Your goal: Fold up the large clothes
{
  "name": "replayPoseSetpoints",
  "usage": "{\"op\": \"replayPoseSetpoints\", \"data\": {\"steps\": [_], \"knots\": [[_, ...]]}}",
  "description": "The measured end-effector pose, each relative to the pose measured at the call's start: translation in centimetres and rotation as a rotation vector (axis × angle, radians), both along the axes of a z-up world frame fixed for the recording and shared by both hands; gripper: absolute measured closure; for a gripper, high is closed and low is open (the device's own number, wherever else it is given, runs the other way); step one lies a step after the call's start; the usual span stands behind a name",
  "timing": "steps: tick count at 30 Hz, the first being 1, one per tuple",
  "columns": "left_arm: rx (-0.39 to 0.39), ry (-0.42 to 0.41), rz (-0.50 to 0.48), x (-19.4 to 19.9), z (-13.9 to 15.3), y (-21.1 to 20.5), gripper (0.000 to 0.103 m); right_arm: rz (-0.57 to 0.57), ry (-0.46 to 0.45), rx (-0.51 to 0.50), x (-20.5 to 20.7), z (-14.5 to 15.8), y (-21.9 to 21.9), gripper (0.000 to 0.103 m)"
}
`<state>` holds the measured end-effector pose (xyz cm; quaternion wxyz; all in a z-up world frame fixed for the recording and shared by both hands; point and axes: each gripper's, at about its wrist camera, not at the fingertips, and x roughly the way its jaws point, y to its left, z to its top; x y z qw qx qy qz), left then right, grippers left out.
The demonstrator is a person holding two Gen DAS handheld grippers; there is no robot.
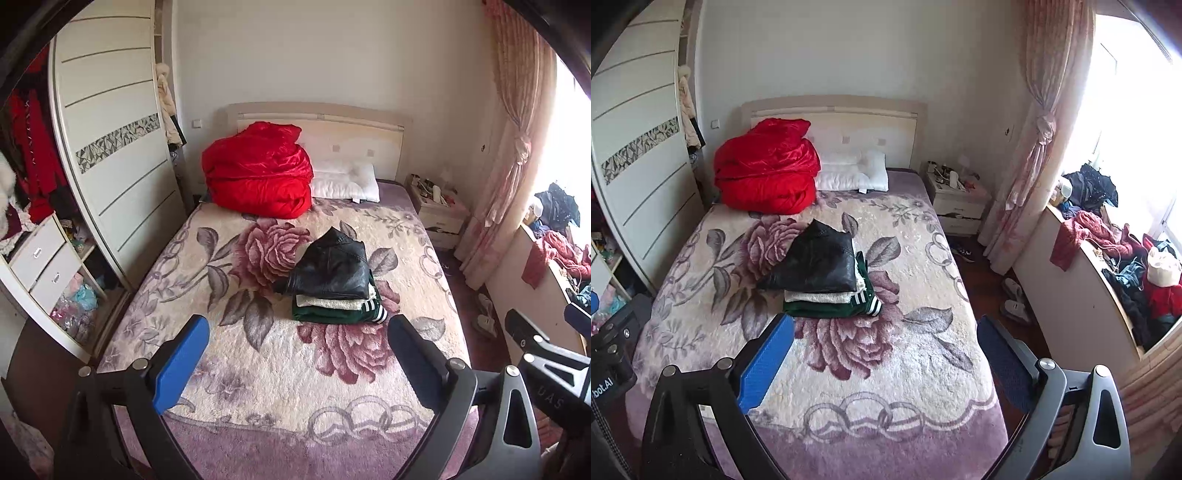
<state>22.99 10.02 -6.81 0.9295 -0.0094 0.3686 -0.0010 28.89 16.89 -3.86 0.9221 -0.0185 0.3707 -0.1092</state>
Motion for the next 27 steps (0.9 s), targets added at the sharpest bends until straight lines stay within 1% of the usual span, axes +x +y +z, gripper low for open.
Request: {"op": "replayPoseSetpoints", "data": {"steps": [5,9,14,16,27], "knots": [[0.008,-0.023,0.002,-1.4,1.2,0.1,0.004,0.011,-0.039,0.004,-2.2,2.8,0.0,0.002],[0.009,-0.027,0.003,-1.7,1.2,0.1,0.003,0.021,-0.048,-0.005,-3.3,3.9,0.3,0.001],[0.004,-0.029,0.002,-2.3,1.5,0.1,0.003,0.021,-0.049,-0.003,-4.3,4.1,0.3,0.001],[0.009,-0.035,0.003,-2.5,1.7,0.0,0.003,0.019,-0.05,-0.003,-4.0,3.9,0.2,0.001],[0.032,-0.051,-0.013,-3.0,2.4,-0.8,0.003,0.017,-0.053,0.014,-5.9,4.7,0.2,0.001]]}}
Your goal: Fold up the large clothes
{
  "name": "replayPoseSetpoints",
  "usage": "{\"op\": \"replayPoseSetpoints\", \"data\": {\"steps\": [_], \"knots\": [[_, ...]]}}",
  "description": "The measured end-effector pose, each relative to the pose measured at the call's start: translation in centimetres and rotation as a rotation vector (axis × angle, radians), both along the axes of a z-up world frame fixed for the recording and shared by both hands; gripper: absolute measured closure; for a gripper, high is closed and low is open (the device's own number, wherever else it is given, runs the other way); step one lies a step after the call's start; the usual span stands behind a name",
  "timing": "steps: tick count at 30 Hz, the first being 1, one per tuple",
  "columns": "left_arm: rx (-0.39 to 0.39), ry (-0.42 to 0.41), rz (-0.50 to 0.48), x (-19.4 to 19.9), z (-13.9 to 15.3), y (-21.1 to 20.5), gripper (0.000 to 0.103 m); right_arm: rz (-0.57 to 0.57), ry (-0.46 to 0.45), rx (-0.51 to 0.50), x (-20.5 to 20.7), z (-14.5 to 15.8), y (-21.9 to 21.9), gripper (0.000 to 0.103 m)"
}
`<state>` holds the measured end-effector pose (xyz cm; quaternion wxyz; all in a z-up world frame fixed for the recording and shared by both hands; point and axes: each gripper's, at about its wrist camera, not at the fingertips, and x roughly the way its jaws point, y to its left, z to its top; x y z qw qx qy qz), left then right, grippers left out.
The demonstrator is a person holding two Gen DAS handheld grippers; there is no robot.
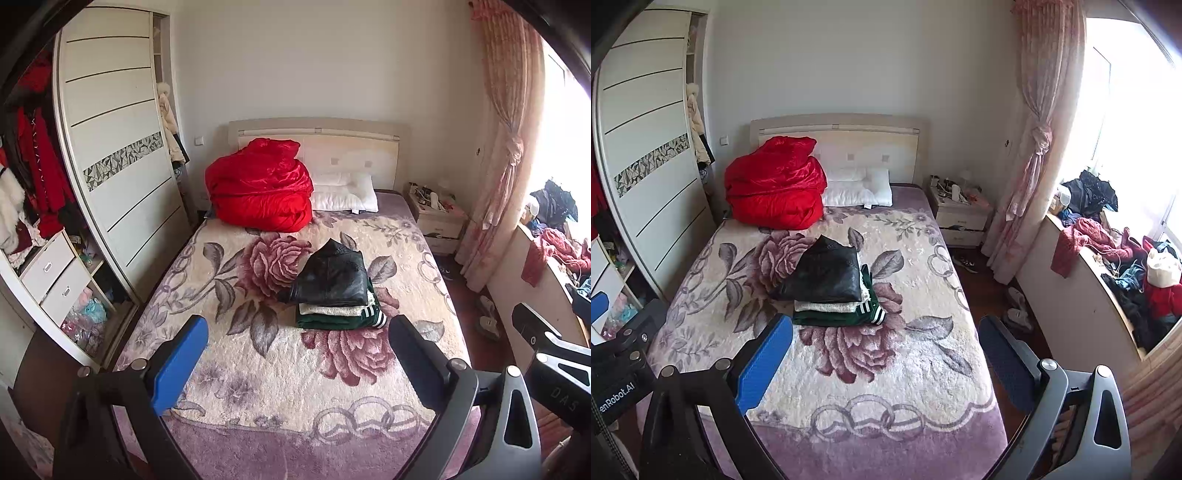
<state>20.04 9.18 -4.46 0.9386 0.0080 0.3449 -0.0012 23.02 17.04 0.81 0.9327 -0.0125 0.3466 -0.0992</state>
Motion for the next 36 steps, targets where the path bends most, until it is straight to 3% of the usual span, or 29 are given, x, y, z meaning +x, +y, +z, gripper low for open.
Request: {"op": "replayPoseSetpoints", "data": {"steps": [36], "knots": [[0.011,-0.024,-0.005,-1.0,0.9,0.4,0.003,0.041,-0.012,0.012,0.5,1.3,0.6,0.001]]}}
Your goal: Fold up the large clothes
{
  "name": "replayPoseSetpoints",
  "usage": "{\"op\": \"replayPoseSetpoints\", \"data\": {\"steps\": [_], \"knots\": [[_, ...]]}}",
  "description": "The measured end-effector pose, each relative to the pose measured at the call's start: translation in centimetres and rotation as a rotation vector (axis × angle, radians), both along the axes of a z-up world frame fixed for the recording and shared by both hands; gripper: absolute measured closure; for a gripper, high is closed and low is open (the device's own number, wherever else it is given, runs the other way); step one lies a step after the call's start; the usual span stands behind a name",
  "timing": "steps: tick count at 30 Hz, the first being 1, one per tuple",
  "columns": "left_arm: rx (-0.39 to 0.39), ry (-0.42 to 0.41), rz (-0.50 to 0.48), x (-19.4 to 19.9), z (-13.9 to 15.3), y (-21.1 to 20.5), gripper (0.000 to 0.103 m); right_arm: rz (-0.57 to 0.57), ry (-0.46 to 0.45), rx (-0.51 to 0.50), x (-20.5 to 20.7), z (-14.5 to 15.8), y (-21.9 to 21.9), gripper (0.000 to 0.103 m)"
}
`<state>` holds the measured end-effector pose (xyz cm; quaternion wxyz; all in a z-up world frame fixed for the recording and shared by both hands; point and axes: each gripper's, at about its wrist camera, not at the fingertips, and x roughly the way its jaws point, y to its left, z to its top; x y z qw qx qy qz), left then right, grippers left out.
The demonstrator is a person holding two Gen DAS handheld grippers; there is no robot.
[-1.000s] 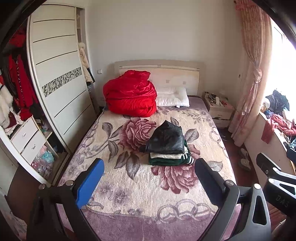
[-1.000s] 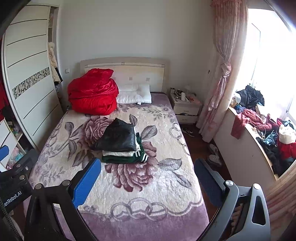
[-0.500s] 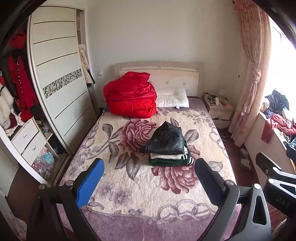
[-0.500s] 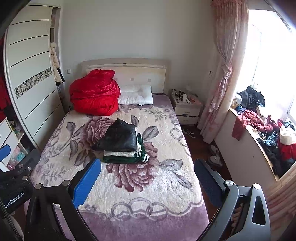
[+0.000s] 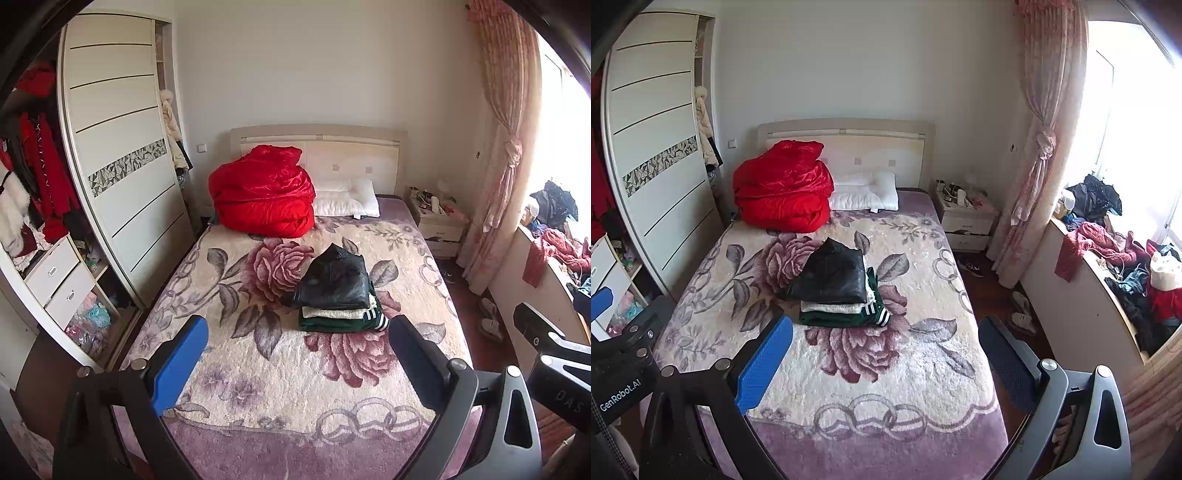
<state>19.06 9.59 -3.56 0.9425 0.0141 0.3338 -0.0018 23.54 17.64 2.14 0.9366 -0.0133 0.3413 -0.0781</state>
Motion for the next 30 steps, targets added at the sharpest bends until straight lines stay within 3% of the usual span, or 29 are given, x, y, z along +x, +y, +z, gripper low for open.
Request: {"op": "replayPoseSetpoints", "data": {"steps": [30], "knots": [[0.012,-0.026,0.007,-1.4,0.3,-0.1,0.003,0.002,-0.018,-0.003,-0.8,-0.4,0.6,0.001]]}}
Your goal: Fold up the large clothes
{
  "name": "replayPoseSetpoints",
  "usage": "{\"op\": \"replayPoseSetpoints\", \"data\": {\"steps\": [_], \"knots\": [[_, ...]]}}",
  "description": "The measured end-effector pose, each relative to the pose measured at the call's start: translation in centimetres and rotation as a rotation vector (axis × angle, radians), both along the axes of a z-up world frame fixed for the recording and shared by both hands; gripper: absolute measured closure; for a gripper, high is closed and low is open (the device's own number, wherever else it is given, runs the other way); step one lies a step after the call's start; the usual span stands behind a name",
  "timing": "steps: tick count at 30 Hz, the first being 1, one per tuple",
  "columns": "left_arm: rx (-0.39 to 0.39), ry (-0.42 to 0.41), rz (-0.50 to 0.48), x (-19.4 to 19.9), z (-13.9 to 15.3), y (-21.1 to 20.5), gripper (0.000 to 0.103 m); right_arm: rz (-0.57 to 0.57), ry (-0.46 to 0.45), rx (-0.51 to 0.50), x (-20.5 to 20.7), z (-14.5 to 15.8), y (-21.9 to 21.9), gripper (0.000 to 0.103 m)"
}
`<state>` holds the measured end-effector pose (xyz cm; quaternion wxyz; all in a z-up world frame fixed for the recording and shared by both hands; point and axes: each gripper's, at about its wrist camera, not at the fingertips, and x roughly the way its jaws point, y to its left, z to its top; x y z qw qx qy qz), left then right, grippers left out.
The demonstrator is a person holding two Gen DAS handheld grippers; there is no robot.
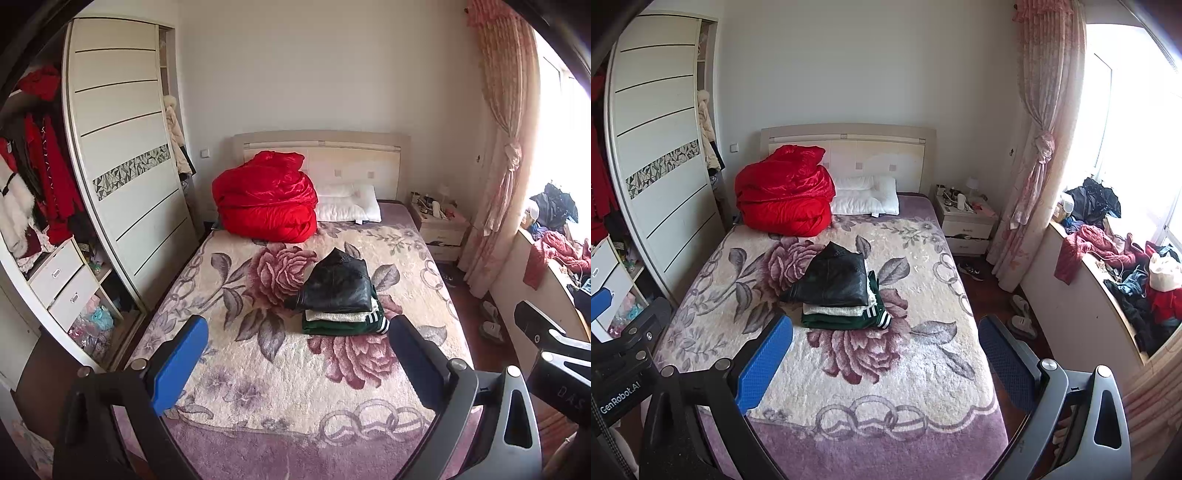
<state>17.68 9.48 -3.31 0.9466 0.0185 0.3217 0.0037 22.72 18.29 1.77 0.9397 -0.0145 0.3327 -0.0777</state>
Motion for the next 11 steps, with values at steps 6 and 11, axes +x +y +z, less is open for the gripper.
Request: {"op": "replayPoseSetpoints", "data": {"steps": [6,11], "knots": [[0.002,-0.002,0.003,-0.02,-0.01,-0.07,0.003,0.0,0.0,0.002,-0.21,-0.05,-0.06,0.001],[-0.002,-0.007,0.005,-0.32,0.01,0.12,0.003,-0.001,-0.002,0.001,-0.46,-0.04,-0.05,0.001]]}}
